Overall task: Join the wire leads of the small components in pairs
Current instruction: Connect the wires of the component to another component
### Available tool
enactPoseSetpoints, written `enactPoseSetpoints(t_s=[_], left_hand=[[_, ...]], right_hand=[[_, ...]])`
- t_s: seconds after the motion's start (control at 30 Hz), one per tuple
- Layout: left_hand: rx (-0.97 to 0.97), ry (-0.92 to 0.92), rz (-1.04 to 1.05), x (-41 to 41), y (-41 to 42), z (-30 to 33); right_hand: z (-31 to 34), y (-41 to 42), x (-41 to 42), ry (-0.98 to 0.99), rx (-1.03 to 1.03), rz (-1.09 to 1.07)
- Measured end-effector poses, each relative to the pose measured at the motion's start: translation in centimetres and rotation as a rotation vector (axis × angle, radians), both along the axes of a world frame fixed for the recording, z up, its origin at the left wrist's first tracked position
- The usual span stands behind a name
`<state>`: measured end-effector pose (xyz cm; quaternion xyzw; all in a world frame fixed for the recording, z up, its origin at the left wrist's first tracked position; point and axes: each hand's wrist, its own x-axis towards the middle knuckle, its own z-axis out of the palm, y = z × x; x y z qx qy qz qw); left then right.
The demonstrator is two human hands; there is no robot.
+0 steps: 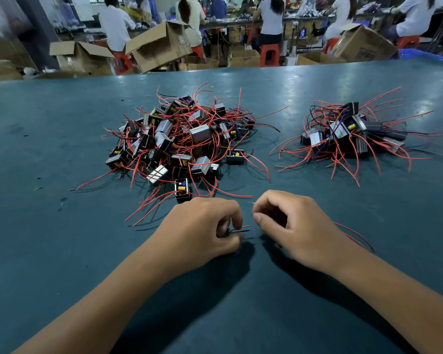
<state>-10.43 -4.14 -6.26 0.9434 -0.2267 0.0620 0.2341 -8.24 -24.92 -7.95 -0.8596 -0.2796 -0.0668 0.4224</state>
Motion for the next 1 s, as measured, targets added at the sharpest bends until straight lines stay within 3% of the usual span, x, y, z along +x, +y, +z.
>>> enactPoseSetpoints(t_s=[0.63, 1.0], left_hand=[[0.139, -0.003, 0.013, 0.1, -0.8, -1.0], [-0.087, 0.117, 0.032, 0.7, -0.1, -1.2]], right_hand=[[-0.1, -0.7, 0.5, 0.129, 0.043, 0.000], [-0.5, -0.2, 0.1, 0.138, 0.102, -0.092]])
